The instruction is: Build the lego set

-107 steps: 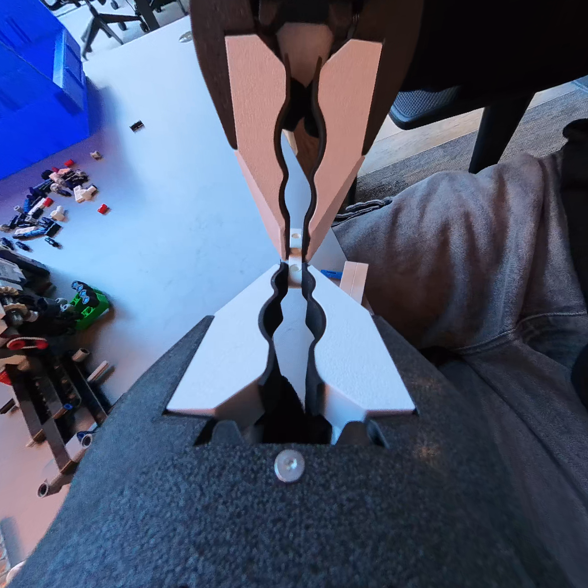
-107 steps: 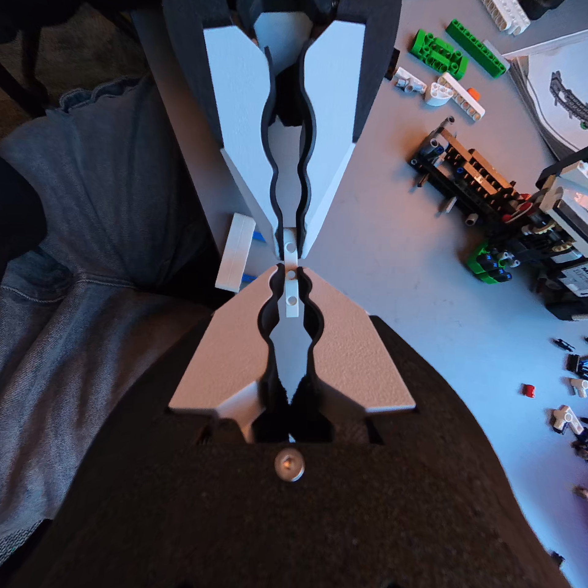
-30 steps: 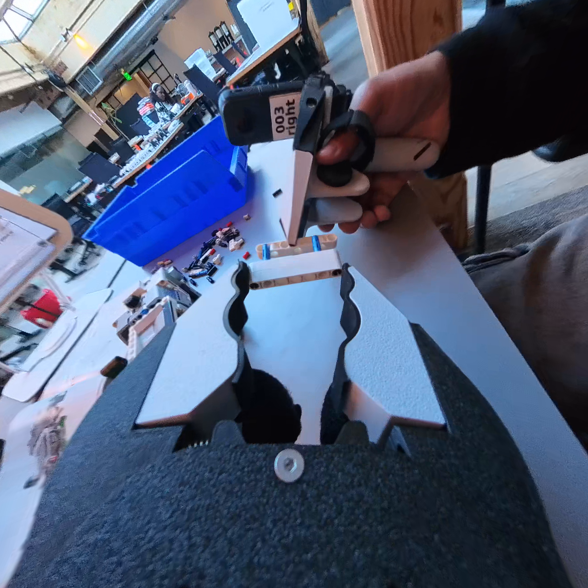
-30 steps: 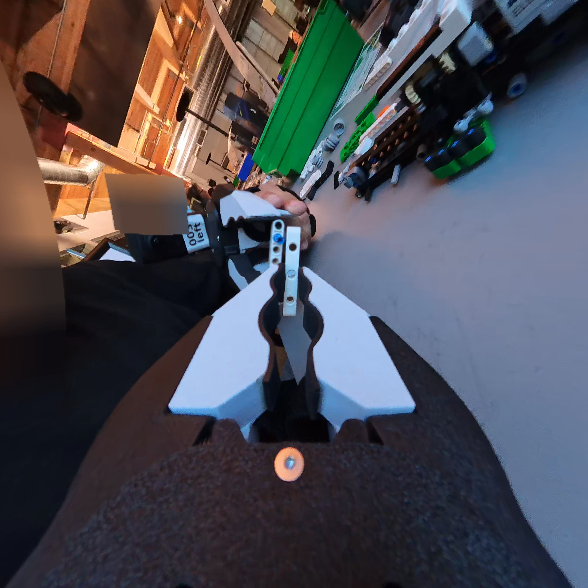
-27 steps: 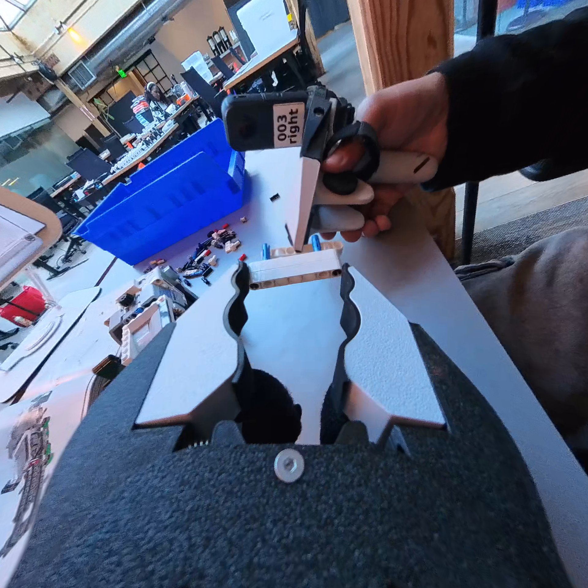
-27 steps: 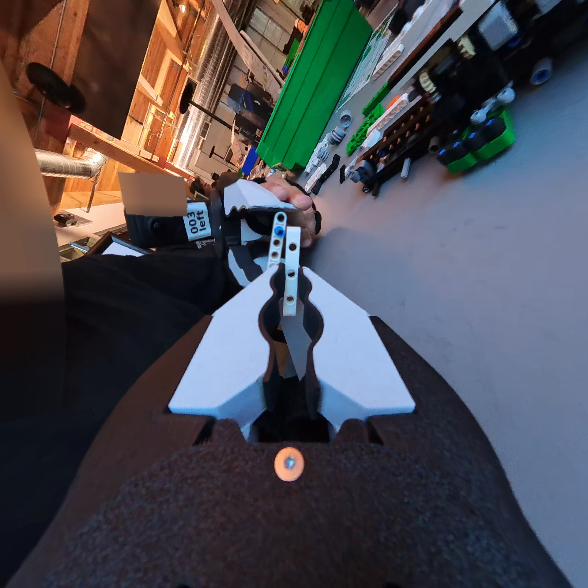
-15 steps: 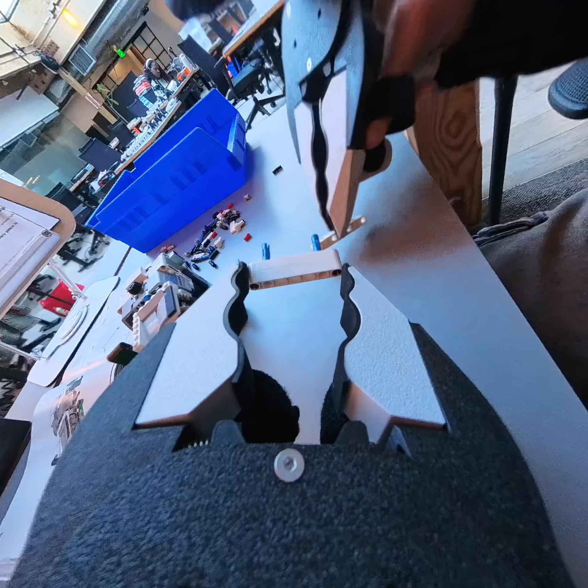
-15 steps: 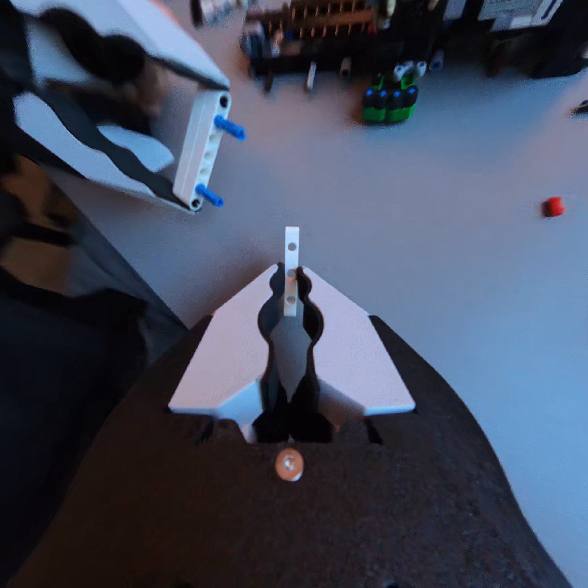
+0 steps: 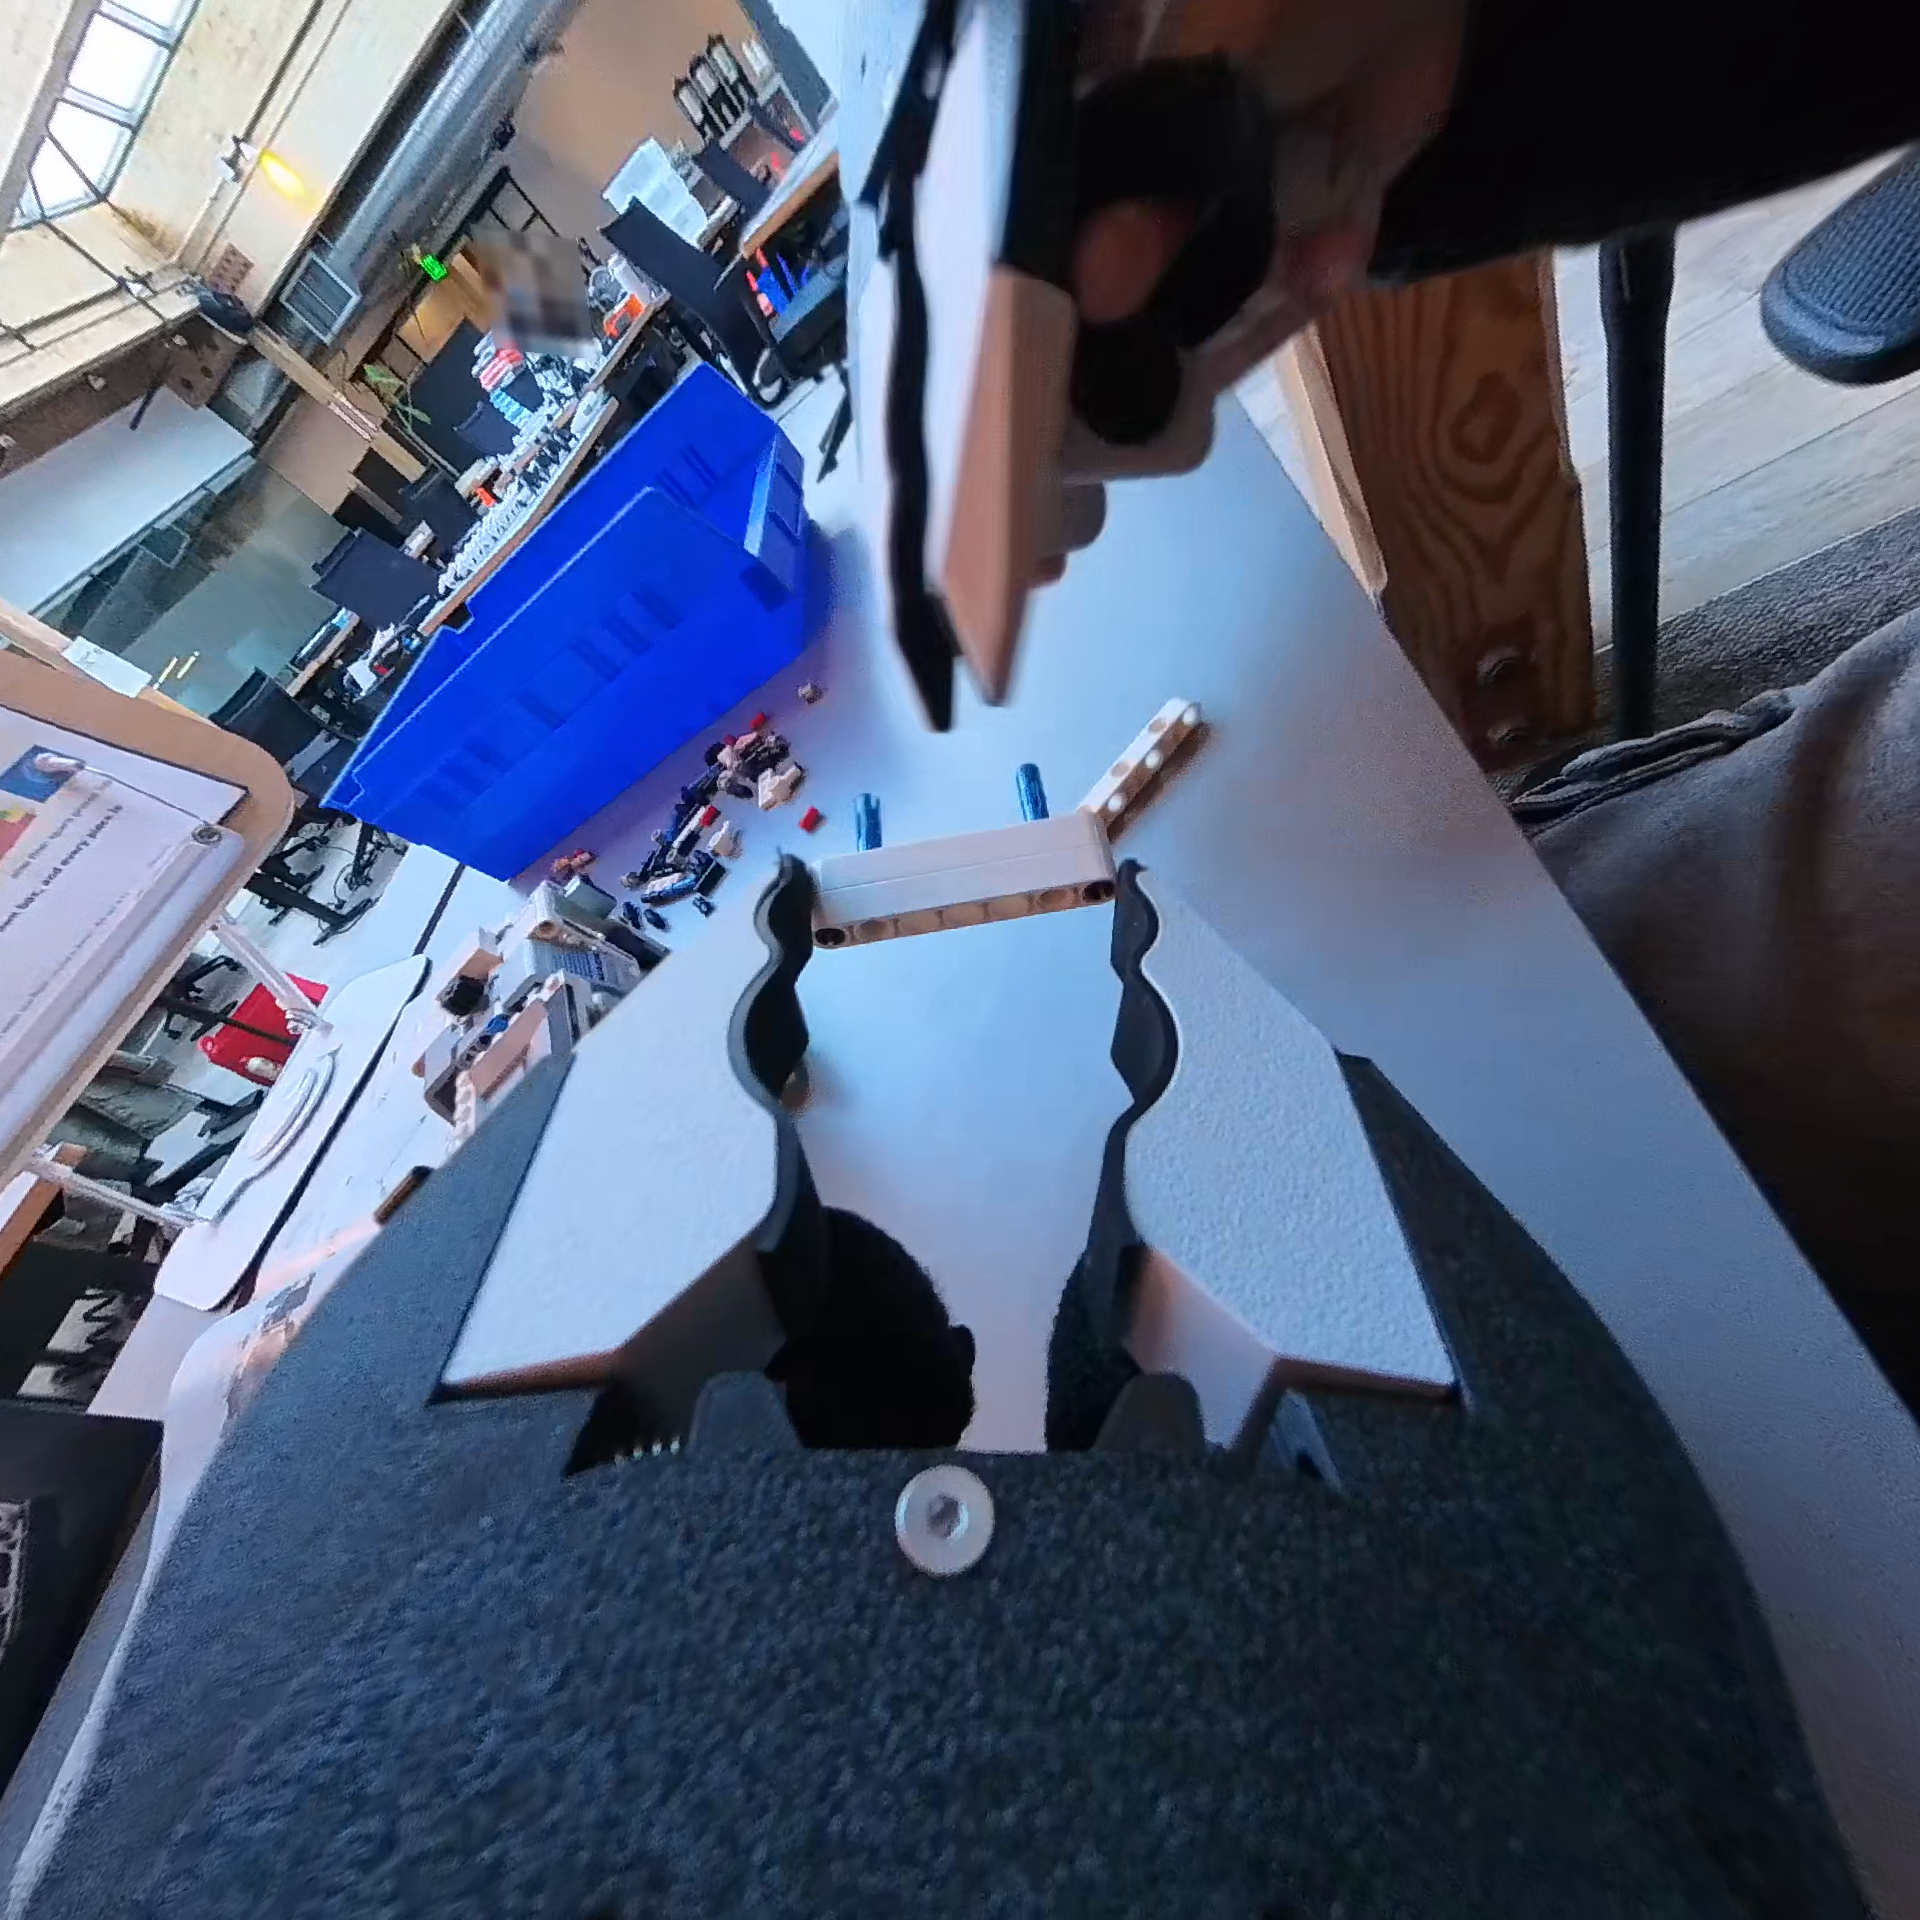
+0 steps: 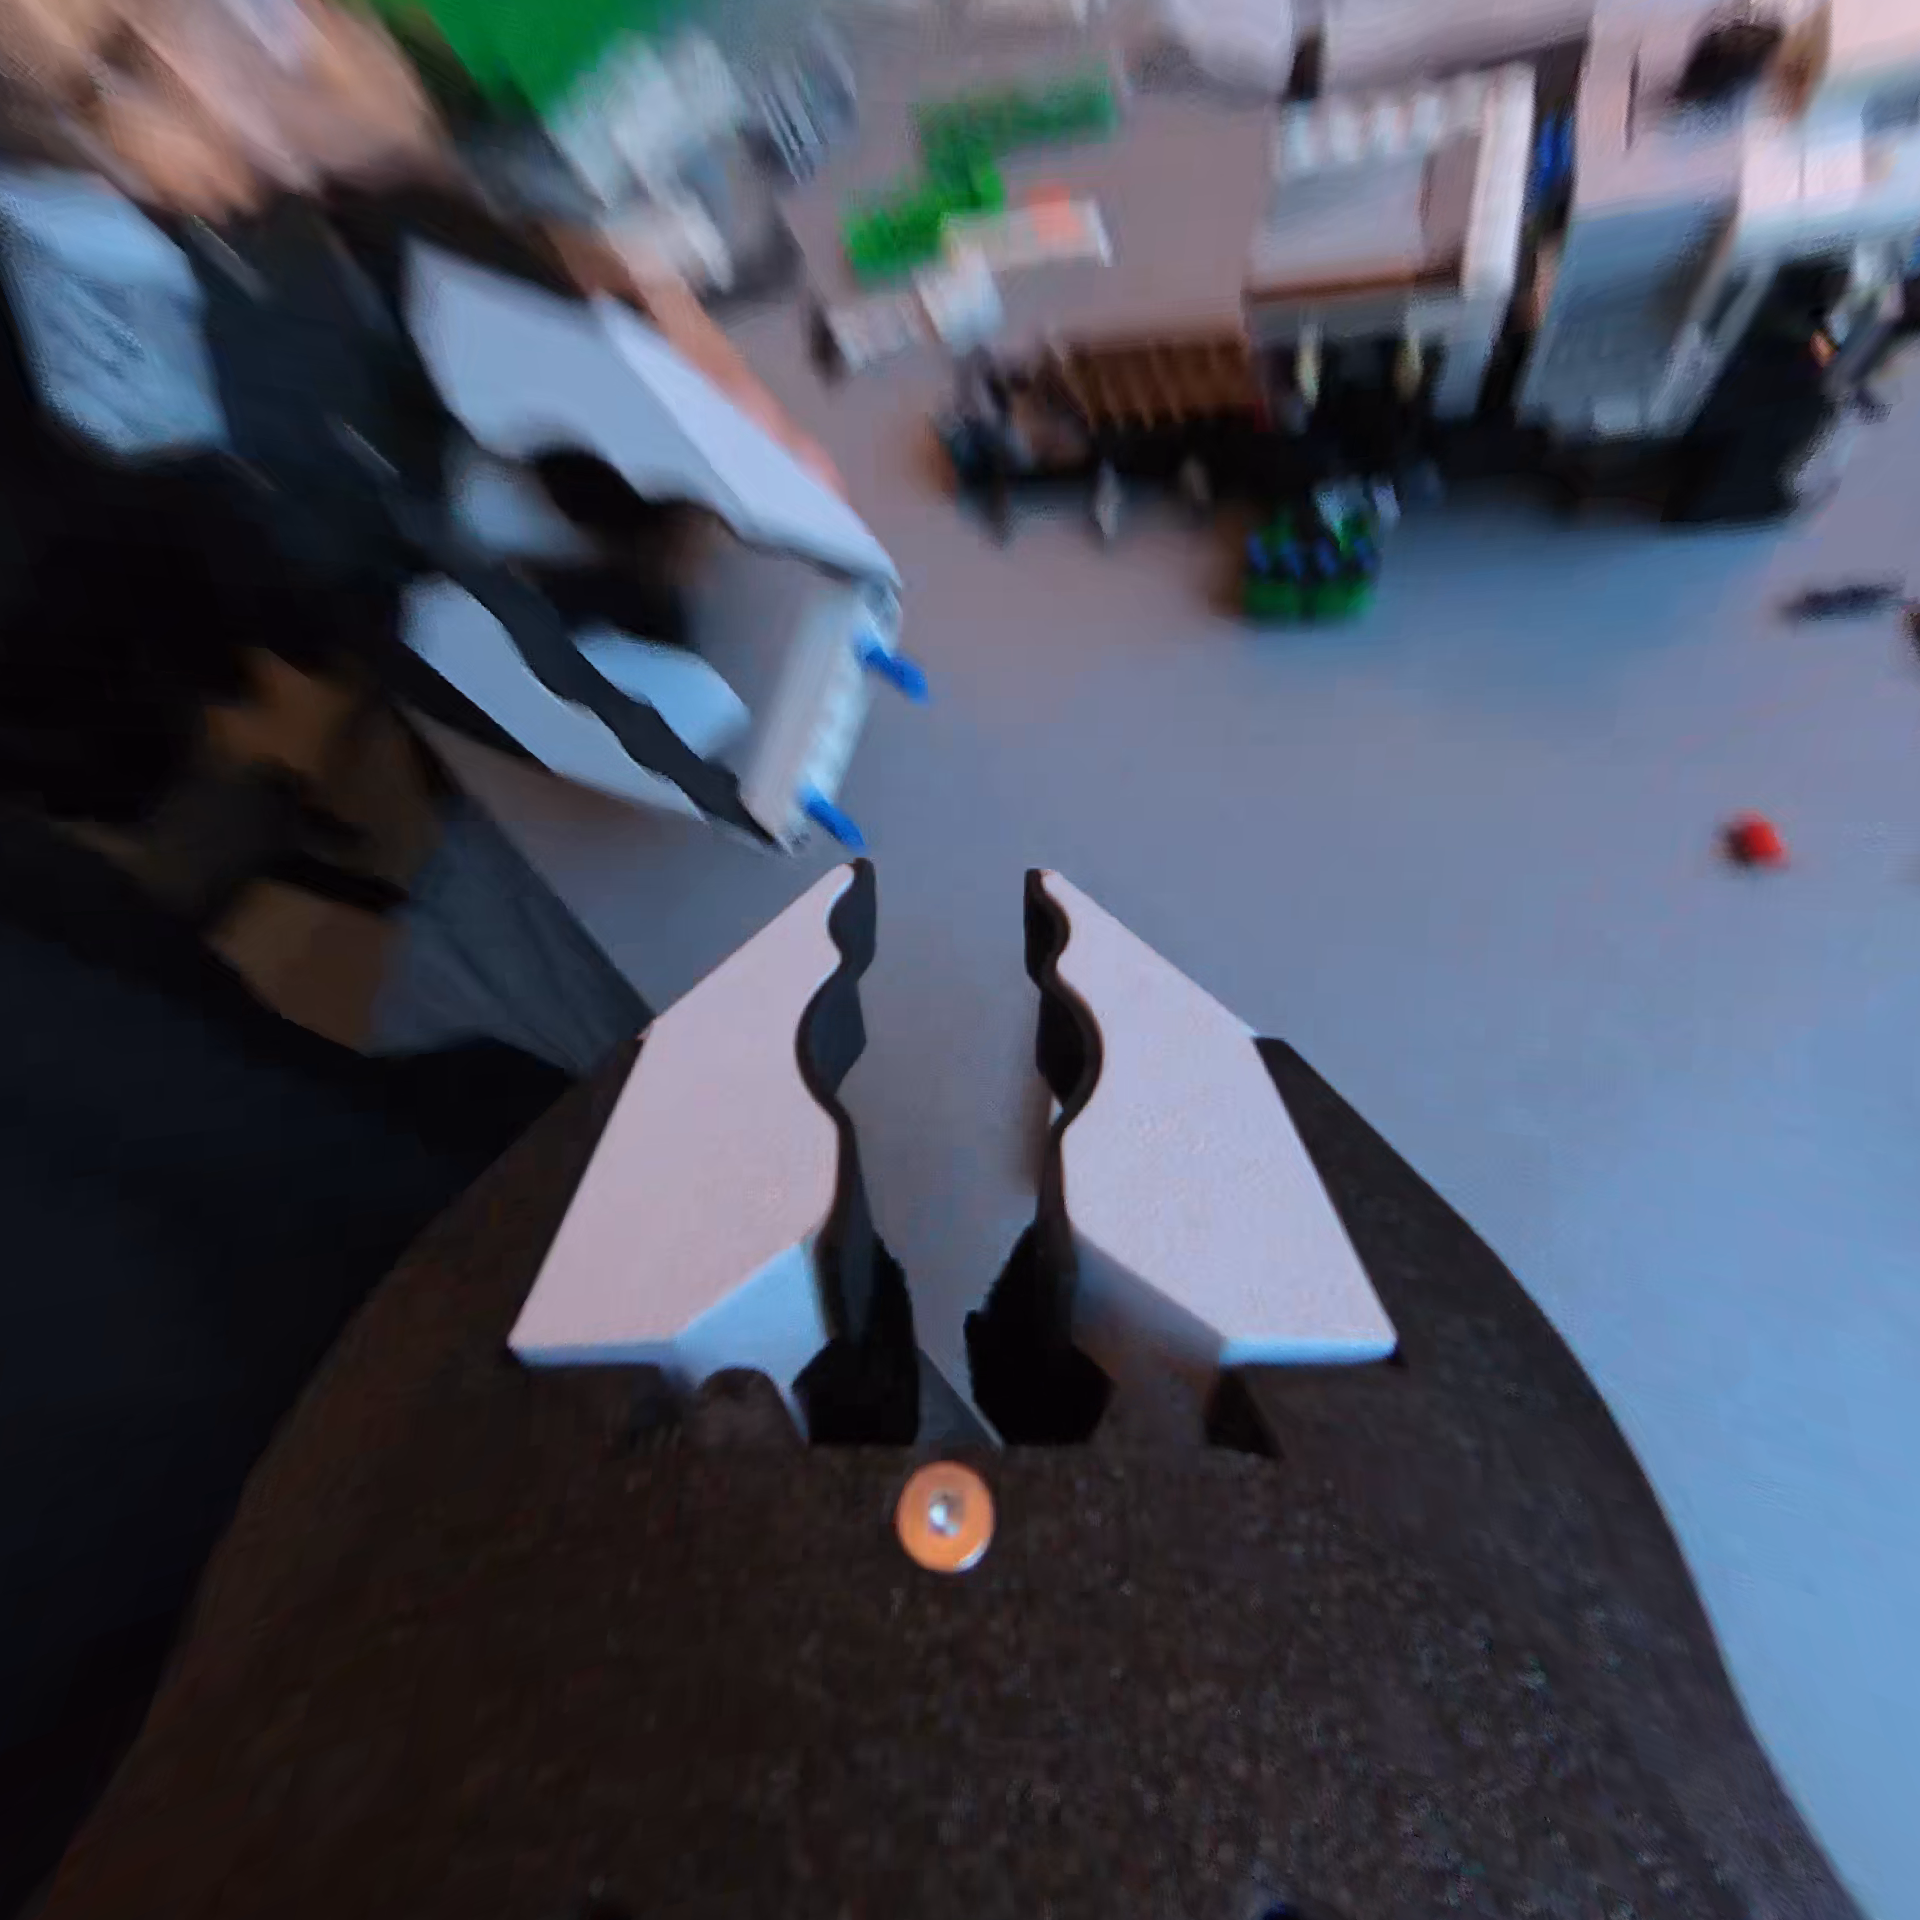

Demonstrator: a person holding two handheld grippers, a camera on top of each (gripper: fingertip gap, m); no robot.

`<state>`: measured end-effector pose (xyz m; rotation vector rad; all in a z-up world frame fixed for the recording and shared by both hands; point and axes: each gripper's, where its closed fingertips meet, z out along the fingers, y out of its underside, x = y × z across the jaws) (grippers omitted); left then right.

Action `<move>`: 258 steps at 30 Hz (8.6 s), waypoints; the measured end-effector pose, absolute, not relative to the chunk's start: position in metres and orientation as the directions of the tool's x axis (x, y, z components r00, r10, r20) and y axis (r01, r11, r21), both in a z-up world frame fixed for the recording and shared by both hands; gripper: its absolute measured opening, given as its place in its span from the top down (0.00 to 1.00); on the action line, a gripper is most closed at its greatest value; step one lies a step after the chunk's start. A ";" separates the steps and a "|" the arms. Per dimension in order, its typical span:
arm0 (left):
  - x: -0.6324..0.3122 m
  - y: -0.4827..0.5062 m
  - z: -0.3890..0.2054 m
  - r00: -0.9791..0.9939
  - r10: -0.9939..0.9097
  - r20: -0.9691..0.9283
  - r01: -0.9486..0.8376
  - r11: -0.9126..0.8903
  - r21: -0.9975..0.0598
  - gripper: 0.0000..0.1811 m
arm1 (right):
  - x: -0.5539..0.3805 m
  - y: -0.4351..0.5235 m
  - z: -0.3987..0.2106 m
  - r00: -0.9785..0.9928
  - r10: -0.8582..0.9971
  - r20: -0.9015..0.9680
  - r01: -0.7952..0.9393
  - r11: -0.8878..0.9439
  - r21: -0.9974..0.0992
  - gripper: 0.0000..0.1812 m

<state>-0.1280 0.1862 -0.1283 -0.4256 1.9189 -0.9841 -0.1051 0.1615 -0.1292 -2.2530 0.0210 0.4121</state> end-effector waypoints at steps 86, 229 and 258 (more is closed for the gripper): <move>-0.145 0.186 -0.117 -0.750 -0.657 0.074 -0.231 0.156 -0.960 0.96 | -0.109 0.156 -0.128 0.907 0.286 -0.308 -0.141 -0.485 -0.863 0.85; -0.174 0.166 -0.146 -0.766 -0.469 0.440 -0.566 0.166 -0.808 0.96 | -0.166 0.175 -0.119 0.667 0.537 -0.517 -0.257 -0.485 -0.836 0.97; -0.127 0.236 -0.113 -0.680 -0.628 0.379 -0.421 -0.090 -0.903 0.96 | -0.125 0.252 -0.086 0.613 0.627 -0.481 -0.359 -0.322 -0.876 0.97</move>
